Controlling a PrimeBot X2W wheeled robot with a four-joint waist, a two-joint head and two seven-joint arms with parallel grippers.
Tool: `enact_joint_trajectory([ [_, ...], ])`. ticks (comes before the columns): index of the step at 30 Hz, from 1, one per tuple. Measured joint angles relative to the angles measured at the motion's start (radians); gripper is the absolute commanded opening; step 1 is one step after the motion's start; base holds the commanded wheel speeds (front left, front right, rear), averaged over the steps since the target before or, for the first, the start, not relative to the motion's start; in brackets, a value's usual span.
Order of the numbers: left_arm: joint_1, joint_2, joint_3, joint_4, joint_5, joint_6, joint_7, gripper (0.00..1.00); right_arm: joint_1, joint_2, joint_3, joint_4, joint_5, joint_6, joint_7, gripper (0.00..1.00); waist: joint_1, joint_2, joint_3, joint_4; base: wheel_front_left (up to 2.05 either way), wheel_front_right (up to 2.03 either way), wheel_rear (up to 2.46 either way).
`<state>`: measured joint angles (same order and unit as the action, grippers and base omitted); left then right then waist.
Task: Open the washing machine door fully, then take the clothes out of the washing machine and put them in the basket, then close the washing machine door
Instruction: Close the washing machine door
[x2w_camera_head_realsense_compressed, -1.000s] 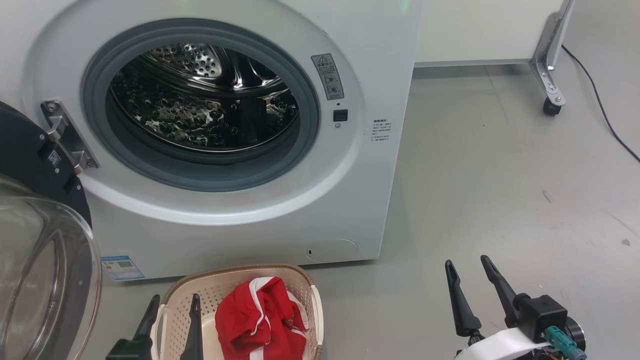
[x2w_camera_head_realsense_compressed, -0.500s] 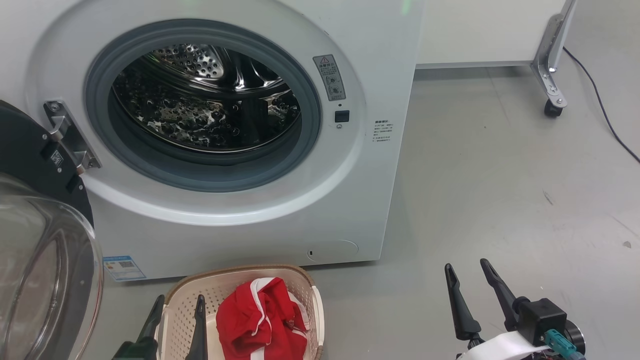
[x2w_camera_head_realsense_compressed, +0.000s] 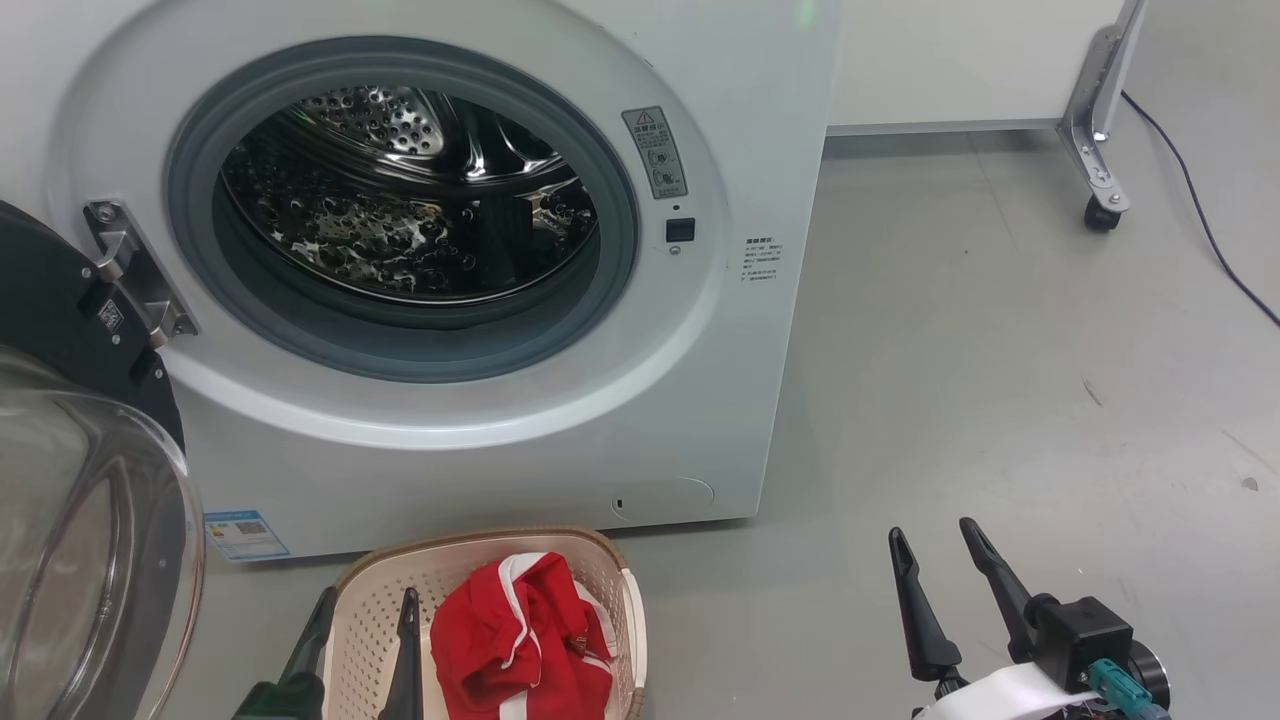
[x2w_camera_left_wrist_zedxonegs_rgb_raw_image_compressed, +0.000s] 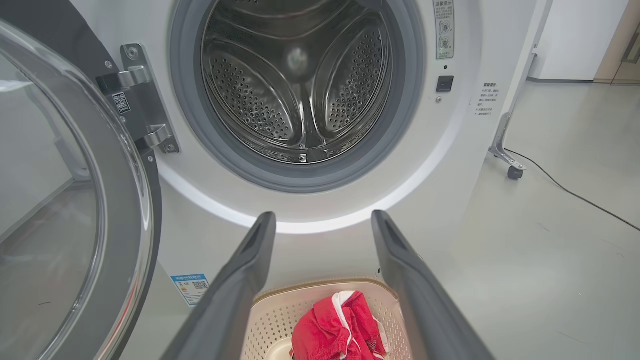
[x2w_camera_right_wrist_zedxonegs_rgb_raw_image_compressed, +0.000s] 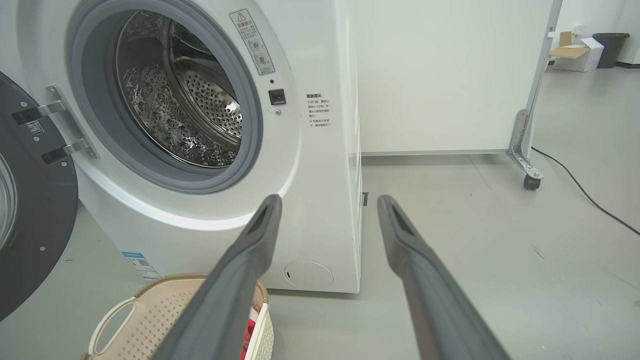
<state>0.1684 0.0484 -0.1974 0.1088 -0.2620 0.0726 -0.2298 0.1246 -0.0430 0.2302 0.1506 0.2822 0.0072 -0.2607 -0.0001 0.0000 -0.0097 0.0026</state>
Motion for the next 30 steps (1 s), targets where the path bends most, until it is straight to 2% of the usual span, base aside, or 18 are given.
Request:
enact_joint_trajectory([
  [30, 0.007, 0.001, -0.004, -0.043, 0.008, 0.008, 0.015, 1.0, 0.0, 0.0, 0.0, -0.004, 0.0, -0.001, 0.0, 1.0, 0.0001, 0.0, 0.006, -0.012, -0.77, 0.77, 0.0],
])
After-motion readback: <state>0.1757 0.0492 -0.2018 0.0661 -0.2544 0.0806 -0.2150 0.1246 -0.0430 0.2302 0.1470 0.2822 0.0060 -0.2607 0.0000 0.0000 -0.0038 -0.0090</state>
